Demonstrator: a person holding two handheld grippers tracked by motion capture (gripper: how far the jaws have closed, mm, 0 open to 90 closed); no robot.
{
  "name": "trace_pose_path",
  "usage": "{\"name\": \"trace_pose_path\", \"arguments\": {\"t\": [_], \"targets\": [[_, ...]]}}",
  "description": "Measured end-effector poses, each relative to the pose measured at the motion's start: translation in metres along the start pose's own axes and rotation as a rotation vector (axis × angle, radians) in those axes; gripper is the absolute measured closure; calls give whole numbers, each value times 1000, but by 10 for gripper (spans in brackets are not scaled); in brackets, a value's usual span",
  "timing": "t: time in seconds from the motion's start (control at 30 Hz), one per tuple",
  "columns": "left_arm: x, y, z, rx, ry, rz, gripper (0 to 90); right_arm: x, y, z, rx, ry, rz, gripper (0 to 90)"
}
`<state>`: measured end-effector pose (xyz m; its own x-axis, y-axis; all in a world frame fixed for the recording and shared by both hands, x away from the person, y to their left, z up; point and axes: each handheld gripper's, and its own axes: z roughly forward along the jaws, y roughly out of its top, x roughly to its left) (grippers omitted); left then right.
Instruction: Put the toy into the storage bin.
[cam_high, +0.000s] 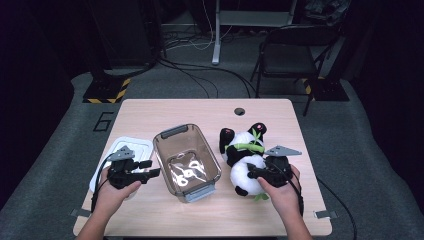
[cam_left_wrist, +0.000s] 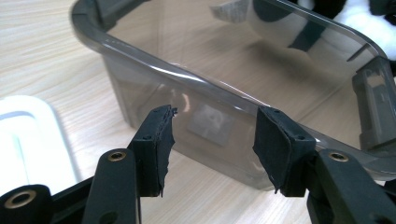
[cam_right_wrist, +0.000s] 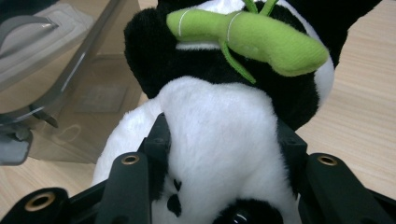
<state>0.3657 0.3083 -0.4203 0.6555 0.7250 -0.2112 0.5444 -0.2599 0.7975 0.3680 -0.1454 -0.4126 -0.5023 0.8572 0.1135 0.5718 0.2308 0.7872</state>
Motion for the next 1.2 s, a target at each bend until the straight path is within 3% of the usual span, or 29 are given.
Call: {"name": "trace_pose_path", "arguments": {"t": [0.13, 0.17, 0.53, 1.2], "targets": [[5, -1, -6, -10, 10, -23, 468, 0, 6, -4, -6, 2, -9, 523], [8, -1, -8, -14, 18, -12, 468, 0, 7, -5, -5, 4, -8, 522], [17, -3, -18, -46, 53, -43, 468, 4, 26, -16, -7, 22, -39, 519], [28, -5, -25, -53, 63, -70, 468, 15, 64, -30, -30, 51, -80, 513]]}}
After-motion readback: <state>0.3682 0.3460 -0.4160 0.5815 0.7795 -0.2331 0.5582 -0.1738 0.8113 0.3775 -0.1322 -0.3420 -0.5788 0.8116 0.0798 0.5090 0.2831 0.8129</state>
